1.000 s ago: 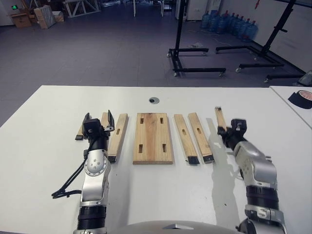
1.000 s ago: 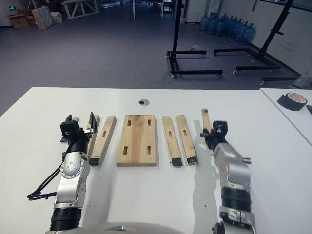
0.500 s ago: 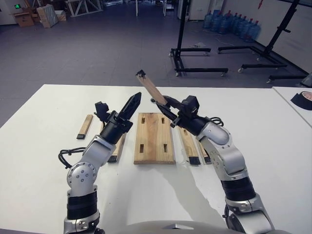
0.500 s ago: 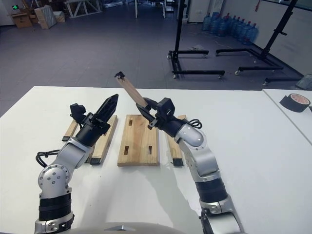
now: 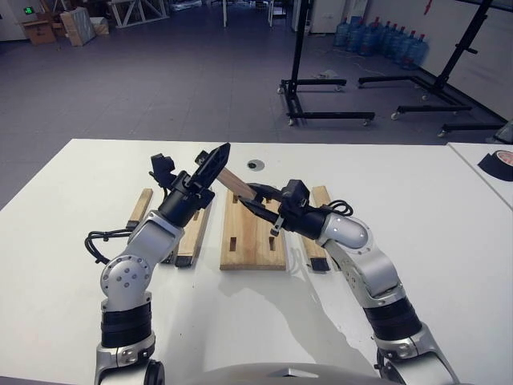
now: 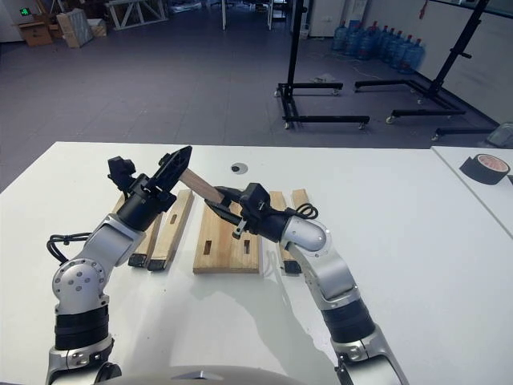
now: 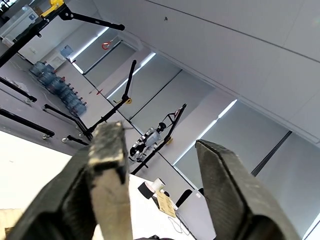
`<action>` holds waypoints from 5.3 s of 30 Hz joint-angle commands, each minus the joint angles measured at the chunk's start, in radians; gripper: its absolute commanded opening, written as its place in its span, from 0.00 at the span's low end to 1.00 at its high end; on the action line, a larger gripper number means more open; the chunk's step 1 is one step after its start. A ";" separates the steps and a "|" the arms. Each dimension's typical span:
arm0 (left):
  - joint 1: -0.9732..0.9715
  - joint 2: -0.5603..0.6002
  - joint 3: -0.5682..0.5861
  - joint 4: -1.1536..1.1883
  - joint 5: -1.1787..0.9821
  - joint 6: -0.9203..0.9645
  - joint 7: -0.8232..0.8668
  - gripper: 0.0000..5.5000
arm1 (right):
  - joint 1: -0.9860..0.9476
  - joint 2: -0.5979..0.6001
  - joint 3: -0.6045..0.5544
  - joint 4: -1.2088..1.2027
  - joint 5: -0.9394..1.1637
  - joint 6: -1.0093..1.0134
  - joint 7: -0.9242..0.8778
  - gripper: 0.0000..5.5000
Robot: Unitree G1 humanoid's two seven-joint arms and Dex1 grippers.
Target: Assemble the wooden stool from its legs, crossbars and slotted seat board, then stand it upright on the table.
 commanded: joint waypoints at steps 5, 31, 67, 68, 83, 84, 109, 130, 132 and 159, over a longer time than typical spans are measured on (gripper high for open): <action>0.001 0.012 -0.068 -0.004 0.171 -0.062 -0.079 0.28 | 0.013 -0.009 0.013 0.032 -0.045 -0.014 -0.025 0.23; -0.100 0.055 0.000 0.168 0.607 -0.198 0.076 0.07 | 0.051 -0.001 -0.098 0.013 0.021 0.153 -0.122 0.61; -0.114 0.116 0.067 0.523 0.938 -0.403 0.112 0.07 | 0.000 0.128 -0.135 0.080 -0.138 0.145 -0.439 0.61; -0.112 0.114 0.066 0.521 0.939 -0.404 0.112 0.07 | 0.000 0.127 -0.136 0.080 -0.139 0.145 -0.439 0.61; -0.014 0.129 0.030 0.463 1.031 -0.375 0.133 0.07 | -0.010 0.112 -0.132 0.096 -0.174 0.127 -0.442 0.61; -0.011 0.127 0.027 0.465 1.036 -0.378 0.133 0.07 | -0.012 0.112 -0.132 0.099 -0.178 0.125 -0.442 0.61; 0.055 0.114 -0.057 0.540 1.120 -0.413 0.094 0.07 | -0.018 0.108 -0.110 0.120 -0.225 0.097 -0.428 0.61; 0.009 0.078 0.019 0.521 1.038 -0.418 0.106 0.19 | -0.024 0.111 -0.101 0.134 -0.241 0.066 -0.421 0.61; 0.003 0.079 0.024 0.513 1.036 -0.415 0.104 0.24 | -0.024 0.112 -0.100 0.135 -0.241 0.065 -0.422 0.61; -0.061 0.128 0.048 0.444 1.044 -0.420 0.090 0.29 | -0.018 0.127 -0.099 0.146 -0.245 0.039 -0.431 0.61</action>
